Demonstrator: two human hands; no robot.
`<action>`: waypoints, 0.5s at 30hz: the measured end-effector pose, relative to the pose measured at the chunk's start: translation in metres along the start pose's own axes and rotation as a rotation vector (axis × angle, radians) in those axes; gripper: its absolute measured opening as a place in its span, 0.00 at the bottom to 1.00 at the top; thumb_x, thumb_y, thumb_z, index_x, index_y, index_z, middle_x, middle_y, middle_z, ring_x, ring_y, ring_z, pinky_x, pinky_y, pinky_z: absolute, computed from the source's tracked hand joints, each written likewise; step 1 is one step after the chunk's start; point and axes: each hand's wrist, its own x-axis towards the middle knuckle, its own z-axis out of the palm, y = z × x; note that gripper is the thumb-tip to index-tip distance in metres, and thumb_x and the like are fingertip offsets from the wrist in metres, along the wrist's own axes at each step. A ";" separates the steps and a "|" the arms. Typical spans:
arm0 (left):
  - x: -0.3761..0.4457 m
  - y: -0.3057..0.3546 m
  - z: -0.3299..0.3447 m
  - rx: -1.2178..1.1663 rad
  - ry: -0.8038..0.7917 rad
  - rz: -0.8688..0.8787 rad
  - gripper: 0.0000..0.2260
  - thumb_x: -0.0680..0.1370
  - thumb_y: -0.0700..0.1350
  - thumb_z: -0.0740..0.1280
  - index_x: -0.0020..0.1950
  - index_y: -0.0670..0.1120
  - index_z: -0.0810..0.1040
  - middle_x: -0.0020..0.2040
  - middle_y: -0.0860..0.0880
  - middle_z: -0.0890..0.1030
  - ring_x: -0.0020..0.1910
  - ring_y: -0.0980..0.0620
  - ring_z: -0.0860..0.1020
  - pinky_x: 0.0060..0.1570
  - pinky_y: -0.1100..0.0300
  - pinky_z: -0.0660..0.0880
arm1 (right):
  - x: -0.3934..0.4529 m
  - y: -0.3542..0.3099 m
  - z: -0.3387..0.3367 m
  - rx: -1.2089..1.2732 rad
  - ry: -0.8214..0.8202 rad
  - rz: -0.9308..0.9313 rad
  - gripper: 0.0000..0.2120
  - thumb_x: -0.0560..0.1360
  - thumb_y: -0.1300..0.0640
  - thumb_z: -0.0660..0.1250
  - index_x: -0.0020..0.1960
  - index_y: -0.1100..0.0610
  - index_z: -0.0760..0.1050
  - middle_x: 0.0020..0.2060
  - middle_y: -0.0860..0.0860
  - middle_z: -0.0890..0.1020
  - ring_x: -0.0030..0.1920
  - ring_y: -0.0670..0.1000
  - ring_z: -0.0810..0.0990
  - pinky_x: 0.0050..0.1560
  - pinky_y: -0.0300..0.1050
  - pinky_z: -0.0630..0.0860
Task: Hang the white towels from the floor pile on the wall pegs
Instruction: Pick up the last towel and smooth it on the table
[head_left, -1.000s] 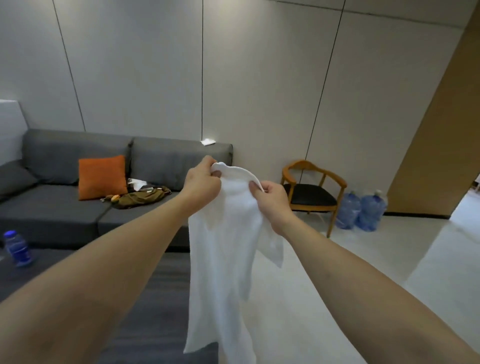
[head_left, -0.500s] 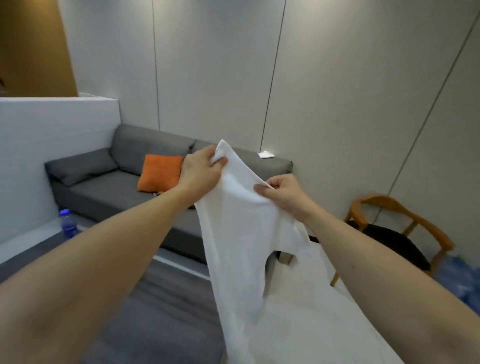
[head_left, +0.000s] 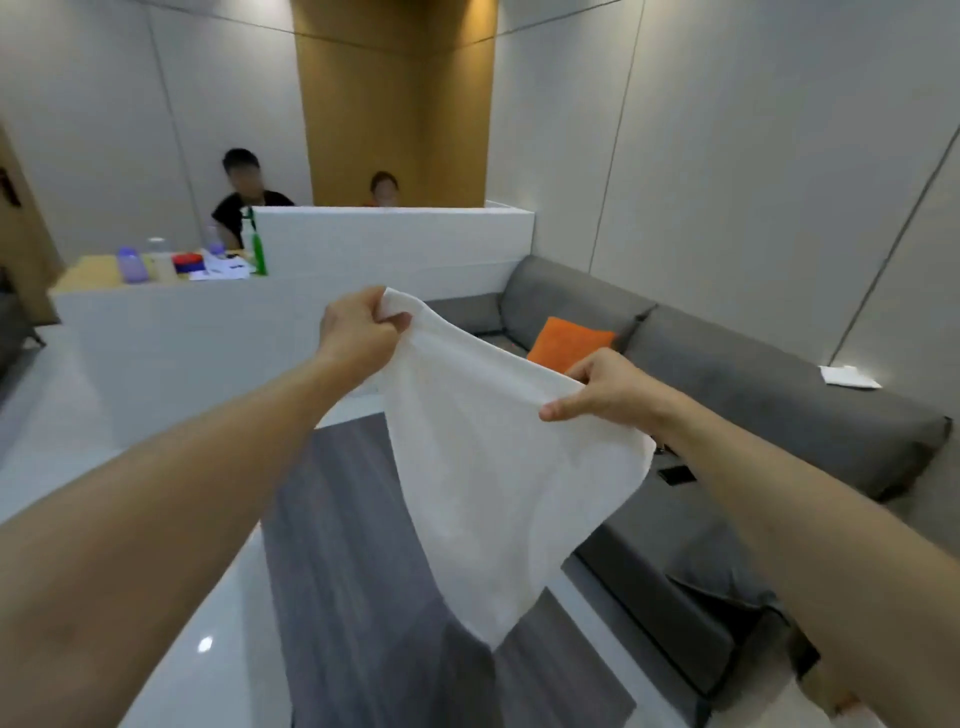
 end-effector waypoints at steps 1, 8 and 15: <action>0.007 -0.011 -0.010 0.031 0.010 -0.016 0.02 0.75 0.45 0.67 0.45 0.50 0.79 0.43 0.48 0.81 0.45 0.44 0.79 0.47 0.53 0.77 | 0.021 -0.005 0.002 -0.097 -0.034 -0.021 0.12 0.64 0.51 0.81 0.37 0.58 0.83 0.33 0.52 0.85 0.34 0.47 0.82 0.36 0.45 0.78; 0.065 -0.097 -0.052 0.293 0.114 -0.173 0.06 0.75 0.43 0.68 0.45 0.54 0.78 0.46 0.49 0.81 0.46 0.47 0.76 0.42 0.58 0.70 | 0.180 -0.021 0.029 -0.381 0.154 -0.137 0.12 0.76 0.50 0.70 0.35 0.52 0.78 0.35 0.51 0.82 0.41 0.54 0.80 0.41 0.48 0.76; 0.142 -0.146 -0.072 0.532 0.297 -0.298 0.05 0.74 0.43 0.66 0.46 0.53 0.78 0.47 0.45 0.81 0.43 0.46 0.72 0.40 0.57 0.67 | 0.323 -0.058 0.059 -0.294 0.327 -0.256 0.13 0.75 0.42 0.69 0.42 0.52 0.82 0.38 0.51 0.81 0.42 0.55 0.77 0.41 0.46 0.72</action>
